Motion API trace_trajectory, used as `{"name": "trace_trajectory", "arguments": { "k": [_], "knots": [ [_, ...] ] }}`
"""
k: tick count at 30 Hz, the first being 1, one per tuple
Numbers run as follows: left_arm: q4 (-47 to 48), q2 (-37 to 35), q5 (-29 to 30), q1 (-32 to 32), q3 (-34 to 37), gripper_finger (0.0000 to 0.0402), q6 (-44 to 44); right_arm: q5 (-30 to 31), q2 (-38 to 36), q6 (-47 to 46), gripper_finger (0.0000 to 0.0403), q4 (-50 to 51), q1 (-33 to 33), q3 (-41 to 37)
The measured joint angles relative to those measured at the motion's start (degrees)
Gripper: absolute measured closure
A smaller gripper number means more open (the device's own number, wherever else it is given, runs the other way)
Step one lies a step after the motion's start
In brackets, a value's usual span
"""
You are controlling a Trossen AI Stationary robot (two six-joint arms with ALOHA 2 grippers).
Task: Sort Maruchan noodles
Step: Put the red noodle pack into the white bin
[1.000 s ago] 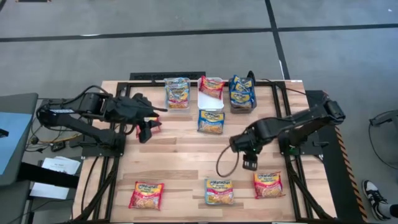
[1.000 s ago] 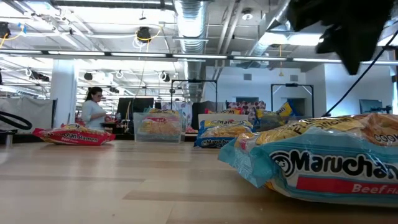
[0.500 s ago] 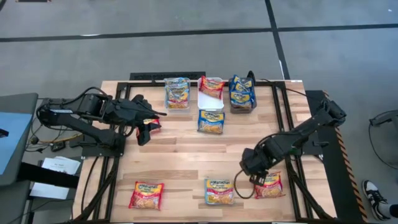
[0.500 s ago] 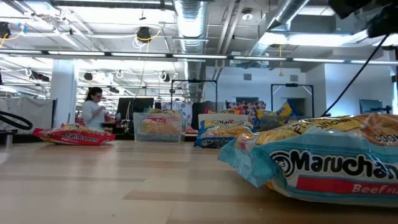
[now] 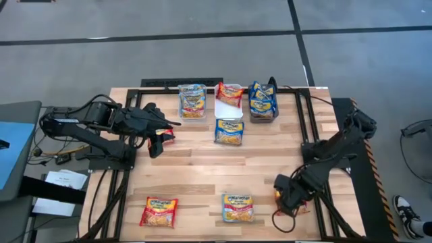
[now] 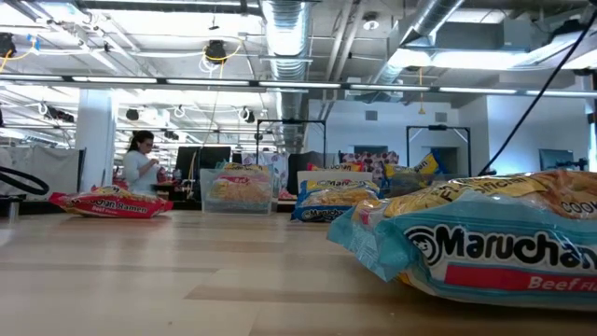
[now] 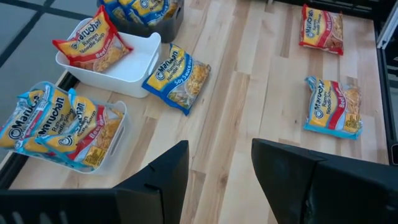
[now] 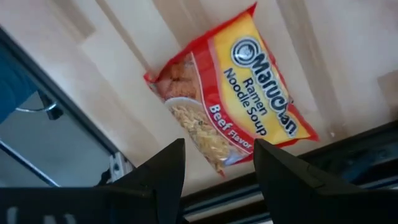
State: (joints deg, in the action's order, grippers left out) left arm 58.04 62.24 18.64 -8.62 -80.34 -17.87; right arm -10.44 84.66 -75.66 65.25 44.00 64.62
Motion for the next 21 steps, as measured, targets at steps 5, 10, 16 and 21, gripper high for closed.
{"name": "trace_trajectory", "arguments": {
  "k": [5, 10, 16, 21],
  "knots": [
    [0.0, 0.0, 0.0, 0.0, 0.0, 0.0237, 0.0, 0.0, 0.0, -5.2, 0.0191, -5.9, 2.7, -4.8],
    [-0.1, 0.0, 0.0, 0.0, 0.0, 0.0237, 0.0, 0.0, 0.0, -9.1, 0.0191, -10.2, 4.2, -8.6],
    [-0.1, 0.0, 0.0, 0.0, 0.0, 0.0237, -0.1, 0.0, 0.0, -13.2, 0.0191, -12.6, 4.8, -13.1],
    [-0.1, 0.0, -0.1, 0.0, 0.0, 0.0237, -0.2, 0.0, 0.0, -14.5, 0.0191, -19.6, 4.6, -16.7]
  ]
}}
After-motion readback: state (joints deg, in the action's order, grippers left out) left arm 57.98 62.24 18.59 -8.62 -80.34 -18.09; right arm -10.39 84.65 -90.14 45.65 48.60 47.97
